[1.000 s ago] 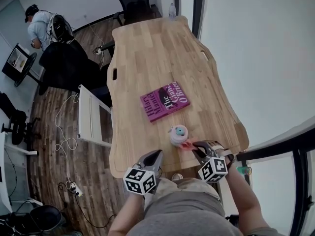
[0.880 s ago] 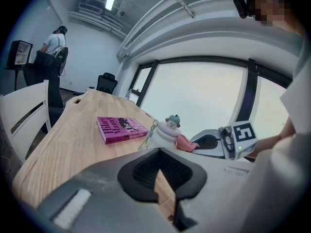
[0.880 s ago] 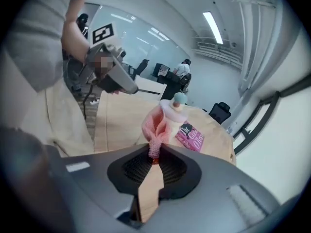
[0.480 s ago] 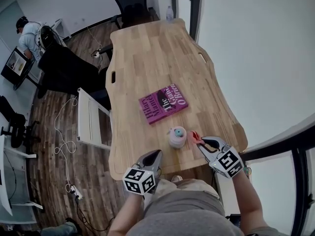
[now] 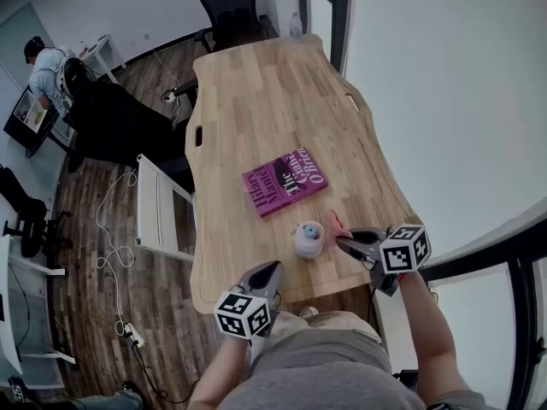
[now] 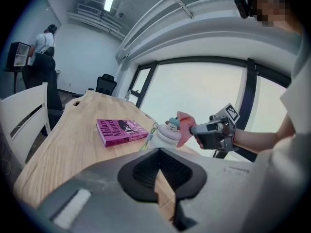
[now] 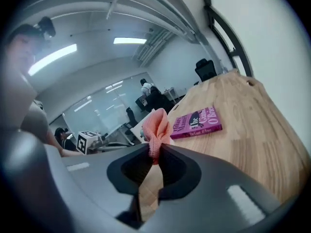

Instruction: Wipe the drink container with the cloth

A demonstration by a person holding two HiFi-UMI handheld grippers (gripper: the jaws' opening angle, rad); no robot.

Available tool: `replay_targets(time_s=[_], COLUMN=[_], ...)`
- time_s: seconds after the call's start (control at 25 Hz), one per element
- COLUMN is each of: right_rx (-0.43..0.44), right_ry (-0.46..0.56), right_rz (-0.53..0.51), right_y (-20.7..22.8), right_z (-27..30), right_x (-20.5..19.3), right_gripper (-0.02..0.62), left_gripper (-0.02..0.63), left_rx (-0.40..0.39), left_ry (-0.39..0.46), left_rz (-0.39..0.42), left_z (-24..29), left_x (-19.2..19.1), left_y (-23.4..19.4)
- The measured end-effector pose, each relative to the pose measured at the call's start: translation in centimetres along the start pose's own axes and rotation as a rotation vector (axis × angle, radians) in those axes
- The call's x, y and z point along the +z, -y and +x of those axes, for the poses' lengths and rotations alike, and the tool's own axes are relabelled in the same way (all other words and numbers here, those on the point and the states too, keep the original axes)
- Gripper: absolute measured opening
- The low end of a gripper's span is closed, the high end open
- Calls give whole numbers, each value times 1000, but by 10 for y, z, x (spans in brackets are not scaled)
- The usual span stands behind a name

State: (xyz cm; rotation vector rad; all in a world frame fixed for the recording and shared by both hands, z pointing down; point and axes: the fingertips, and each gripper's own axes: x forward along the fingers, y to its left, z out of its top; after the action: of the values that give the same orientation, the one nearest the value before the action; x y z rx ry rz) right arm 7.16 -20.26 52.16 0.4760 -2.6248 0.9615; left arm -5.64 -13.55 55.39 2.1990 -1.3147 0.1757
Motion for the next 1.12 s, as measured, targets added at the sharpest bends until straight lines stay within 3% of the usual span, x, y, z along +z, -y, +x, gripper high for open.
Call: replay_targets(time_s=[0.16,0.32,1.12], right_rx=[77,133,62], right_ry=[-42,-95,-286], right_rz=[138,195,139], right_y=[7,10,52], right_z=[5,11,52], right_x=[-3,-3,-21], right_gripper=[37,37,37], left_gripper=[2,2,2], left_rx=[4,9,41], left_ry=[2,-3,-17], left_rz=[1,0,-30], left_z=[0,1,11], left_x=[1,1,0], left_y=[-1,-4,-19])
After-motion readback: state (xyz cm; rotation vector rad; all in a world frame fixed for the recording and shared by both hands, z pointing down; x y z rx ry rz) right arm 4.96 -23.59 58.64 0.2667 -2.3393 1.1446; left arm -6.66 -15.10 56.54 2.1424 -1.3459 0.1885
